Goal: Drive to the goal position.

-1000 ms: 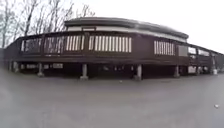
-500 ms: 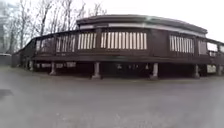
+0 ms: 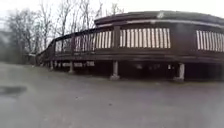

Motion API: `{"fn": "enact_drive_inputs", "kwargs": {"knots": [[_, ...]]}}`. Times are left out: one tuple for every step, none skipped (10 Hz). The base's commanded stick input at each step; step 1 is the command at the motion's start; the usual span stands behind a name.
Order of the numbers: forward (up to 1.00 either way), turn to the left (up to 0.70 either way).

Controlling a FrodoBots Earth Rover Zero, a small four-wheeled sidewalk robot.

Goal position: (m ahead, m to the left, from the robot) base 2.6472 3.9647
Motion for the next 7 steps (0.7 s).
{"fn": "enact_drive_inputs", "kwargs": {"knots": [[0.70,0.35],[0.70,0.35],[0.70,0.35],[0.70,0.35],[0.70,0.35],[0.70,0.35],[0.70,0.00]]}}
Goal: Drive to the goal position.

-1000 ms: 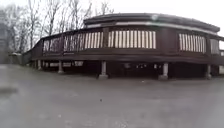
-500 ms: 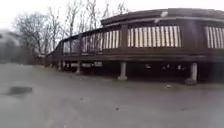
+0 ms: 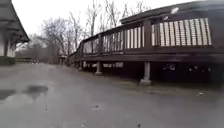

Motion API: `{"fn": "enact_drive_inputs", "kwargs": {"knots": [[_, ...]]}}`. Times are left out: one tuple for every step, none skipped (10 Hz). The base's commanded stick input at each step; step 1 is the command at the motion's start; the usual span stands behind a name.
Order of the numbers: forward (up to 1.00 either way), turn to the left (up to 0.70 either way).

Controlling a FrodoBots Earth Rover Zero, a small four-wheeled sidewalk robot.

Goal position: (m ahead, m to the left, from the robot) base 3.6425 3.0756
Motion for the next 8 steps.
{"fn": "enact_drive_inputs", "kwargs": {"knots": [[0.70,0.00],[0.70,0.00],[0.70,0.00],[0.70,0.00],[0.70,0.00],[0.70,0.00],[0.70,0.00],[0.70,0.00]]}}
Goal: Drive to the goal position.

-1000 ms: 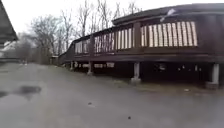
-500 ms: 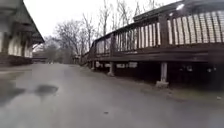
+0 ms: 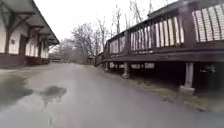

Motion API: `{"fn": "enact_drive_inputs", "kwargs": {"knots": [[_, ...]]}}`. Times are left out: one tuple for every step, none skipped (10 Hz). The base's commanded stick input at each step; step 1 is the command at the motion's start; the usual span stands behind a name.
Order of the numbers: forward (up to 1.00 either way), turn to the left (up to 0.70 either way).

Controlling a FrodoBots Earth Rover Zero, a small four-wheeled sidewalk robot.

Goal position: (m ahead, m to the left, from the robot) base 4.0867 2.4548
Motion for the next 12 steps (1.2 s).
{"fn": "enact_drive_inputs", "kwargs": {"knots": [[0.70,0.00],[0.70,0.00],[0.70,0.00],[0.70,0.00],[0.70,-0.32],[0.70,-0.22],[0.70,-0.11],[0.70,0.00],[0.70,0.00],[0.70,0.00],[0.70,0.00],[0.70,0.35]]}}
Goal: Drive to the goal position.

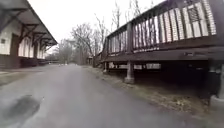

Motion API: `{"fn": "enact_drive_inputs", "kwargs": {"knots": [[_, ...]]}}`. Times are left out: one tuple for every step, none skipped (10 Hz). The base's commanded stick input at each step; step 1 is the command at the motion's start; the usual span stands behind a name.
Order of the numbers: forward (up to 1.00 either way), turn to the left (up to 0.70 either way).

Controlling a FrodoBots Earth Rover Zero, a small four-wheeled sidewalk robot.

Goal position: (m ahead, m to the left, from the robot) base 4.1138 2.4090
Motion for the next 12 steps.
{"fn": "enact_drive_inputs", "kwargs": {"knots": [[0.70,0.35],[0.70,0.35],[0.70,0.35],[0.70,0.35],[0.70,0.35],[0.70,0.35],[0.70,0.00],[0.70,0.00],[0.70,0.00],[0.70,0.00],[0.70,0.00],[0.70,0.00]]}}
